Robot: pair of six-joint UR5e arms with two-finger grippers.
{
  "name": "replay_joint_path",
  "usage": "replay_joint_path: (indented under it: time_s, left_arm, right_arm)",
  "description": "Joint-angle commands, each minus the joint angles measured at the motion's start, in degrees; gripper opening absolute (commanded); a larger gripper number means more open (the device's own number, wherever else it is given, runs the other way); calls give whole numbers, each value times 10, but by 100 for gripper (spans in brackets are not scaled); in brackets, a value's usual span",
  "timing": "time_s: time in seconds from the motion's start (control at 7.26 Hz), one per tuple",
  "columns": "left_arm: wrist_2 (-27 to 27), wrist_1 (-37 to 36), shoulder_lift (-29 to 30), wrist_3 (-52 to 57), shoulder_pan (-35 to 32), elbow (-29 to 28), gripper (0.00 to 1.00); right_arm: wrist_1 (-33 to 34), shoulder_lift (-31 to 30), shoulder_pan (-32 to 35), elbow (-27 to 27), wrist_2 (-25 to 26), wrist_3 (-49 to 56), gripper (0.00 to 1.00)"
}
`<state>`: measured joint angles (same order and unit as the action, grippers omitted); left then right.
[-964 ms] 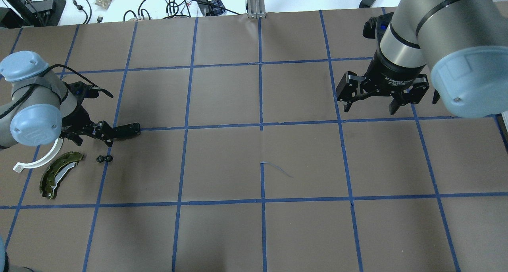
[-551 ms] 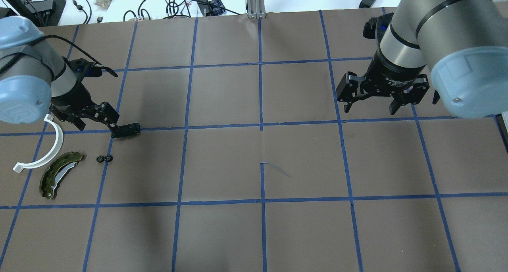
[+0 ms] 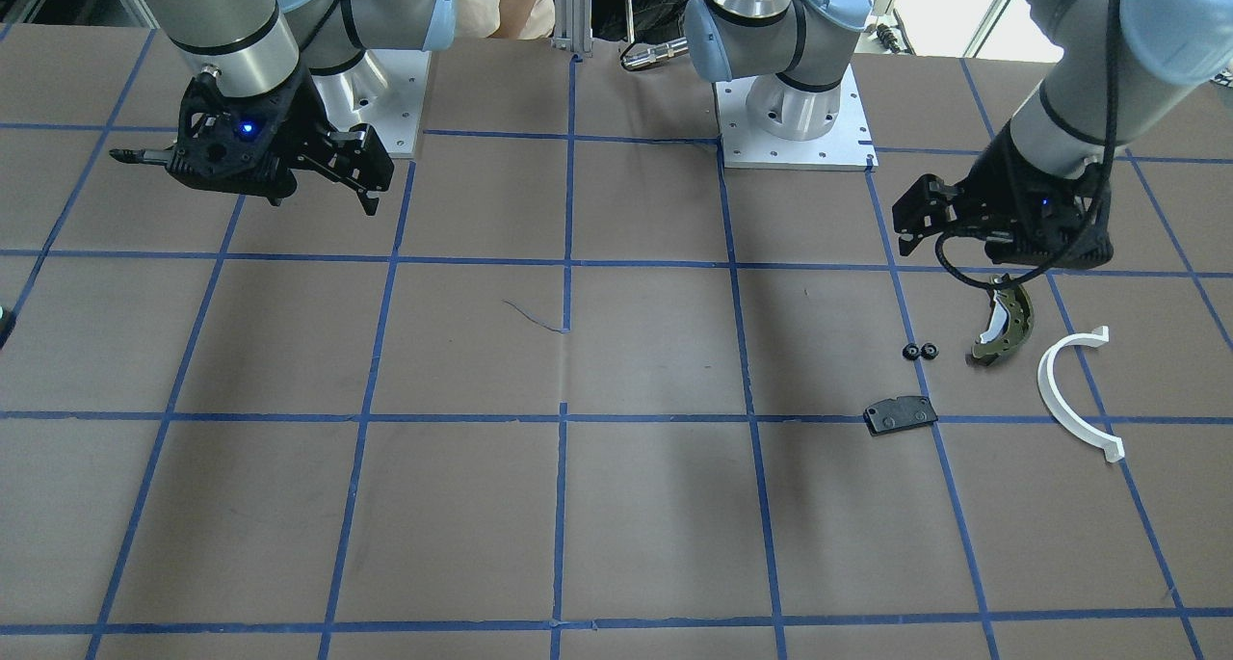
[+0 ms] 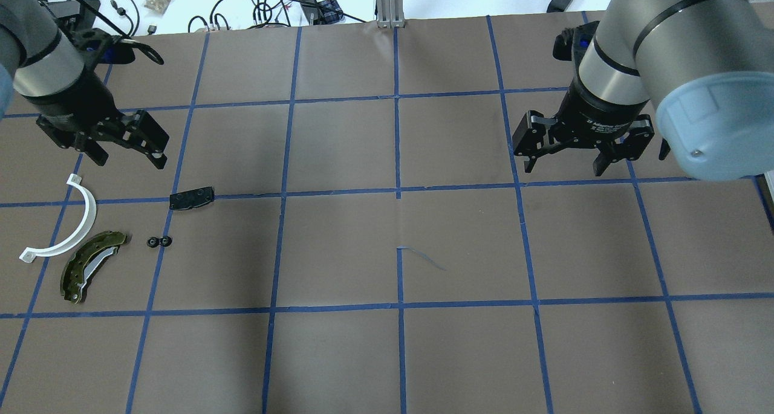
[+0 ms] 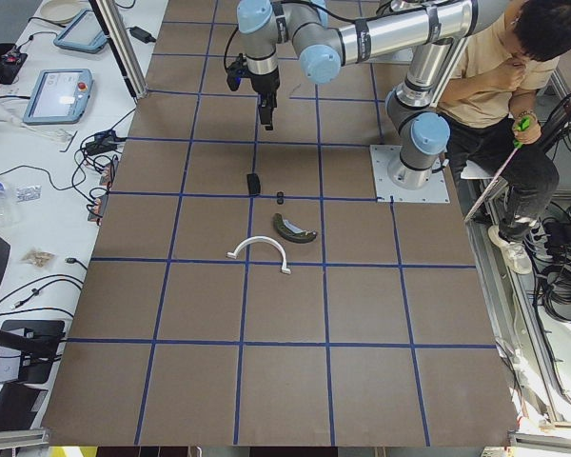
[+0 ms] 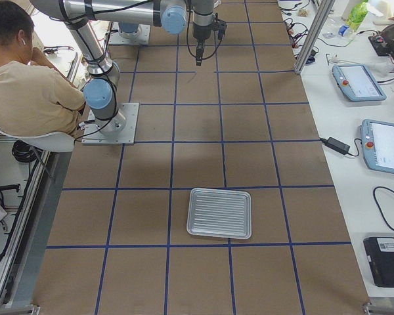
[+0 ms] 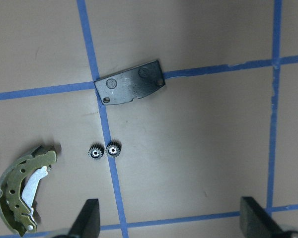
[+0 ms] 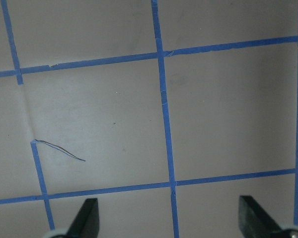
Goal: Place bearing gear from tray to pile
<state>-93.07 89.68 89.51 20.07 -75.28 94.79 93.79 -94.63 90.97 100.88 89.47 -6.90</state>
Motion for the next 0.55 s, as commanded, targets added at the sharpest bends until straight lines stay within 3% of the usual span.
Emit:
replay_joint_path:
  time_s: [0.0,0.14,0.41]
  left_arm:
    - [-4,23,-21,-3,-2,-19,100]
    - [3,23,-19,-7,-7,-17,100]
    - [30,16,-11,-39,-76,-27,100]
  right_arm:
    - [-4,1,0,0,1,0,100]
    - [0,1,0,0,0,0,100]
    - [3,1,0,0,-1,0,100]
